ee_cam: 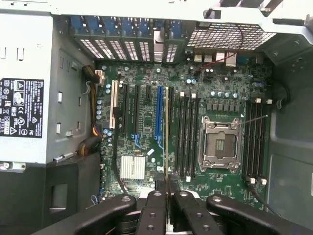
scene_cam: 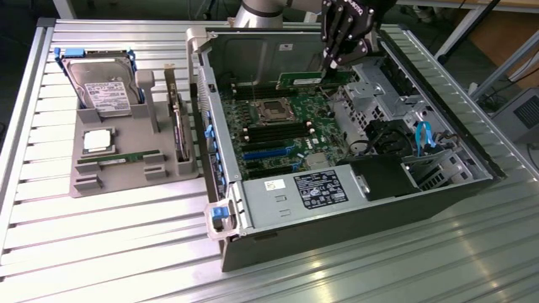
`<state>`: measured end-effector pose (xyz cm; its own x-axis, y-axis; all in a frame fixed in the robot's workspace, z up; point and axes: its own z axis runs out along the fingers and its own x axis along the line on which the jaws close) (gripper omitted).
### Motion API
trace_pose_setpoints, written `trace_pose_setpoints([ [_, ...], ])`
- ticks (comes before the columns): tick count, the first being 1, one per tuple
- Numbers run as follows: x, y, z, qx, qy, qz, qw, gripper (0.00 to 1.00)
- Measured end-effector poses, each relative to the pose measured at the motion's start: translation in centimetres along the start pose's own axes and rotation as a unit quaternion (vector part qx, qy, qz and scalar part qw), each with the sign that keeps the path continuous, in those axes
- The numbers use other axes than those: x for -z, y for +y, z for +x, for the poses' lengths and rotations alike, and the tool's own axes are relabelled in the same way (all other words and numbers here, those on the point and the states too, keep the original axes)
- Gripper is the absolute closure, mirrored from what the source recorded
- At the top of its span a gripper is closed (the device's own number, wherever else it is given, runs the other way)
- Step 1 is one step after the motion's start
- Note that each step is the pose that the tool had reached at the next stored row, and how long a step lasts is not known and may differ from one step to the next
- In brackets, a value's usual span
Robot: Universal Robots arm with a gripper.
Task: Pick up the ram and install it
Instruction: 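Pick up the ram and move it above insertion slot, then insert the ram into the slot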
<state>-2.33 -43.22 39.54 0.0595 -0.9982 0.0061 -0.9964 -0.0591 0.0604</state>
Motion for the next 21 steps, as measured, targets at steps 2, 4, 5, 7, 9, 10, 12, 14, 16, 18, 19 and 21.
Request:
trace_pose_setpoints([
  [2,0.02,-0.12,-0.9,0.001,0.0001,0.0000,1.0000,0.88],
  [4,0.02,-0.22,-1.2,0.001,0.0001,0.0000,1.0000,0.88],
  [5,0.03,-0.29,-1.3,0.002,0.0001,0.0000,1.0000,0.88],
  [7,0.04,-0.53,-1.5,0.002,0.0002,-0.0001,1.0000,0.88],
  [9,0.06,-0.85,-1.7,0.002,0.0002,-0.0004,1.0000,0.88],
  [10,0.07,-1.10,-1.8,0.002,0.0002,-0.0005,1.0000,0.88],
  [12,0.10,-1.62,-1.9,0.003,0.0001,-0.0012,1.0000,0.88],
  [14,0.14,-2.55,-1.9,0.003,0.0001,-0.0026,1.0000,0.88],
  [16,0.15,-2.76,-1.8,0.003,0.0000,-0.0028,1.0000,0.88],
  [18,0.15,-2.77,-1.8,0.003,0.0000,-0.0028,1.0000,0.88],
  [19,0.15,-2.77,-1.8,0.003,0.0000,-0.0028,1.0000,0.88],
  [21,0.15,-2.77,-1.8,0.003,0.0001,-0.0029,1.0000,0.88],
])
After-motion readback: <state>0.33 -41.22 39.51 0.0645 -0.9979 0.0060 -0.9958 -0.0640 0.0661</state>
